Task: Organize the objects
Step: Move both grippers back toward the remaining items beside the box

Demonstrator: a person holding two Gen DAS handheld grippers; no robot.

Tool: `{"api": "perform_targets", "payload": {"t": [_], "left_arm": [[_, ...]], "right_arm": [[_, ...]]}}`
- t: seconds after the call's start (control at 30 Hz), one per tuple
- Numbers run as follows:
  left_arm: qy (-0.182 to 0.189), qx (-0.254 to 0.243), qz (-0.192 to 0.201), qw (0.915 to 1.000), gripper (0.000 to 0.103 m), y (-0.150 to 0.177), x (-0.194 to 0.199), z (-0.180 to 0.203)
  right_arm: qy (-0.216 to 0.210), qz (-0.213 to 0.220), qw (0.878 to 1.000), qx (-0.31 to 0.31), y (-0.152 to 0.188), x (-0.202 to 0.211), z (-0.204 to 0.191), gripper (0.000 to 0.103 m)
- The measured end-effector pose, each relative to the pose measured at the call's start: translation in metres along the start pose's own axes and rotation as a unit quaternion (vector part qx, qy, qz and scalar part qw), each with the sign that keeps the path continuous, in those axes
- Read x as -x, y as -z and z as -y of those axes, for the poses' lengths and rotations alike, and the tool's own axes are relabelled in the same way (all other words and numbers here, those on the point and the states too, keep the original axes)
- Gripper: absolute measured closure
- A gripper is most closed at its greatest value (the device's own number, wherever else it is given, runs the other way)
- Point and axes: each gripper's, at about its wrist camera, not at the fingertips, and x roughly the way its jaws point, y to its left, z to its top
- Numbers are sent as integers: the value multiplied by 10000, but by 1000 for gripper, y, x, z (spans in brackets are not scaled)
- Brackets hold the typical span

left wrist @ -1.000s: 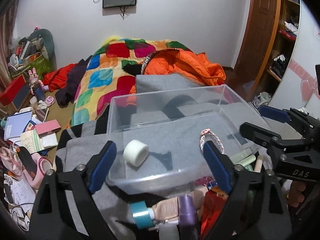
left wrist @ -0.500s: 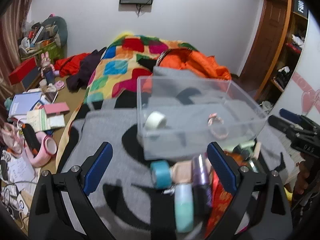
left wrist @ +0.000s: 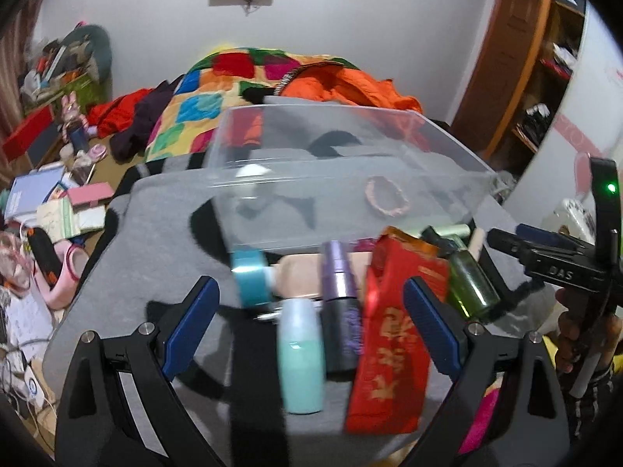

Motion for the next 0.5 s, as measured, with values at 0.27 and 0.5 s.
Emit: {"api": "perform_targets", "payload": {"t": [0.27,0.5], "left_arm": [[-122,-669,-168,9975,7,-1,-21,37],[-127,-957,-193,9951,7,-3,-30,52]], "right_arm": [[-274,-215,9994,-12,6,-16,-14,24],[-249,-289,9993,57,8,-21,-23,24]]}}
